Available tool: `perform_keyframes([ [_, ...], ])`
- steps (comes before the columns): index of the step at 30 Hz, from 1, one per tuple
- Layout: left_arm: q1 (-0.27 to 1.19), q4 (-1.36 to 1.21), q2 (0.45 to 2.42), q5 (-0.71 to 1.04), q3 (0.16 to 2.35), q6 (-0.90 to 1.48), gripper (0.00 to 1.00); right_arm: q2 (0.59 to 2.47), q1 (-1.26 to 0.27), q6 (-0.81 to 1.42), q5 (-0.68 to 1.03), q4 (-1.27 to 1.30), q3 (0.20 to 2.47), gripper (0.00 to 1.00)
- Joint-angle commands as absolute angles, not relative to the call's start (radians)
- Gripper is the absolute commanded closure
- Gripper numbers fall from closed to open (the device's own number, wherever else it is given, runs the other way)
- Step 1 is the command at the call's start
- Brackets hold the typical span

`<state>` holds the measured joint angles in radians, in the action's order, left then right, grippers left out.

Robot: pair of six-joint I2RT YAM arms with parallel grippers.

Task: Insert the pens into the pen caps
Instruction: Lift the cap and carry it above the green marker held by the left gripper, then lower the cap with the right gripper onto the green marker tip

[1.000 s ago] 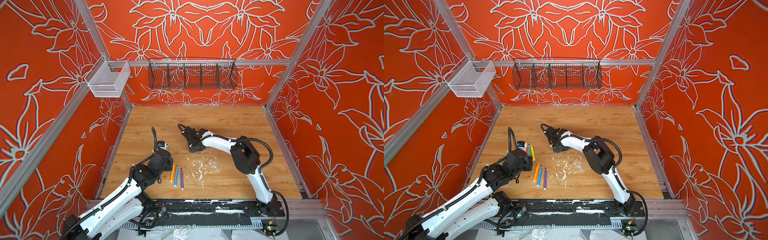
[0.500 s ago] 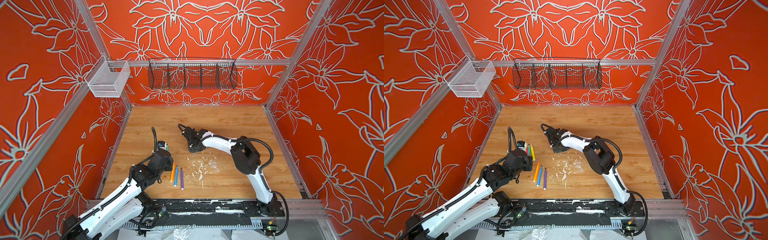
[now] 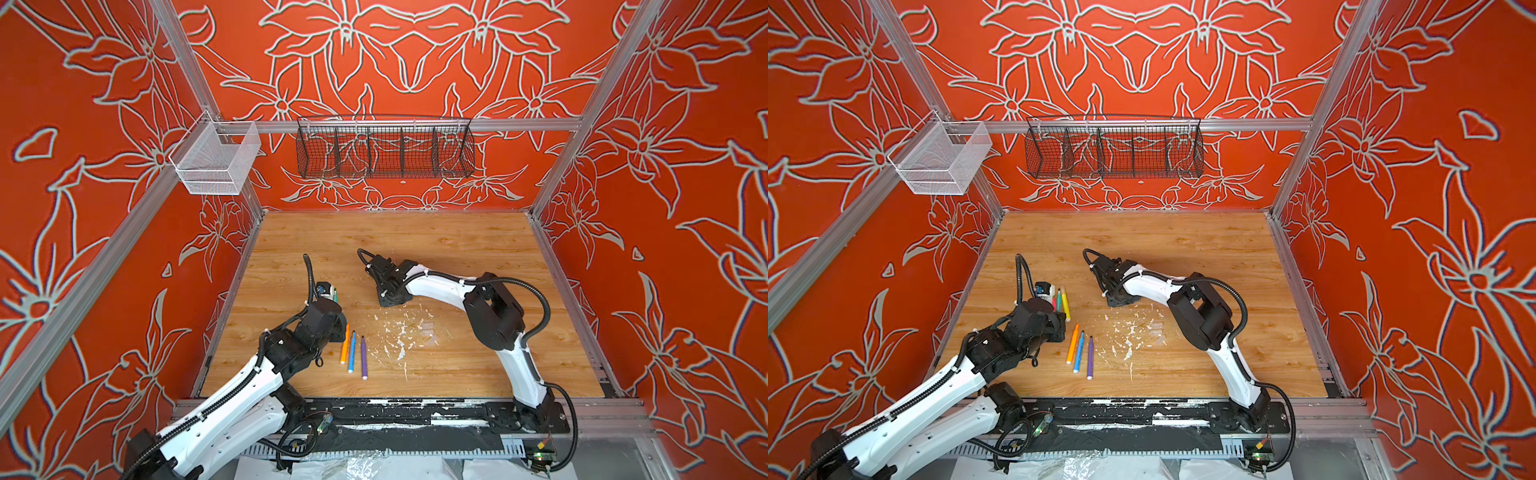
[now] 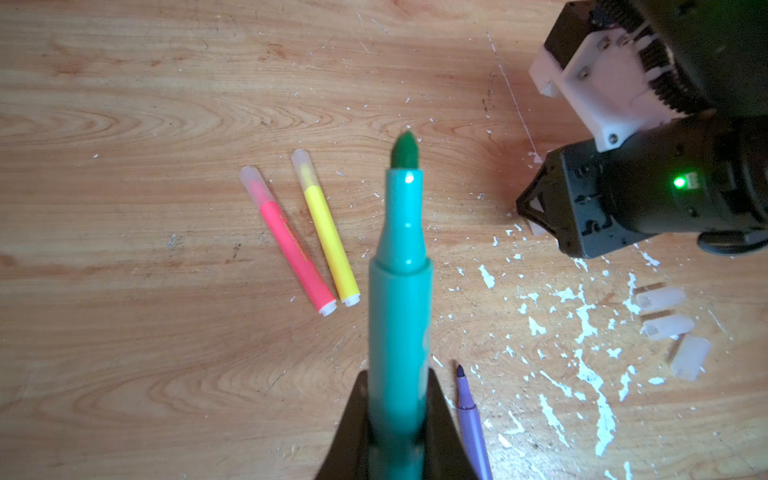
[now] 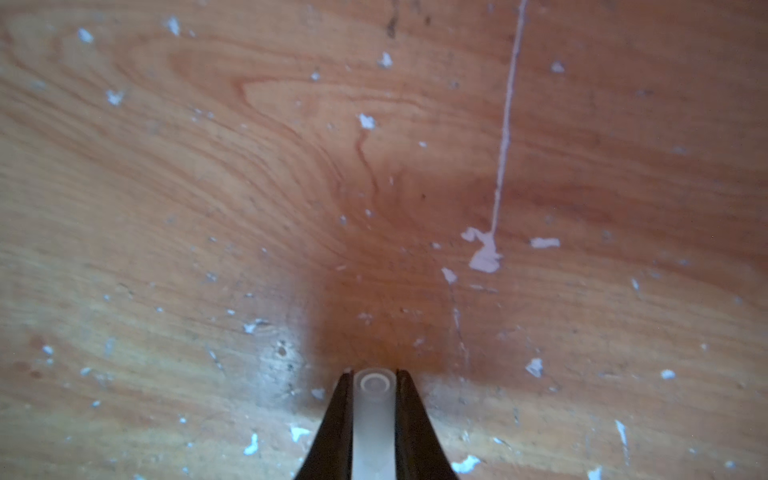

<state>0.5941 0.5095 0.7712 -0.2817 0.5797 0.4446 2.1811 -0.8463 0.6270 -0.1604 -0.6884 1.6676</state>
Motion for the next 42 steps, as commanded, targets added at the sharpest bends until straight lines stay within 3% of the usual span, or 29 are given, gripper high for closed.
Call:
perform_keyframes([
  [1, 0.591, 0.421, 0.781, -0.121, 0.586, 0.387, 1.0, 2.061, -0.851, 0.671, -0.201, -0.677, 1.6, 0.87],
  [9, 0.691, 0.39, 0.788, -0.003, 0.679, 0.374, 1.0, 1.666, -0.851, 0.745, -0.282, -0.514, 1.329, 0.88],
  [21, 0.981, 0.229, 1.055, -0.113, 0.848, 0.343, 1.0, 1.124, -0.854, 0.802, -0.249, -0.209, 1.001, 0.89],
  [30, 1.022, 0.166, 1.175, -0.117, 0.913, 0.379, 1.0, 0.943, -0.856, 0.853, -0.203, 0.065, 0.801, 0.89],
  [42, 1.019, 0.131, 1.184, -0.09, 0.897, 0.402, 1.0, 0.914, -0.856, 0.908, -0.117, 0.323, 0.671, 0.89],
])
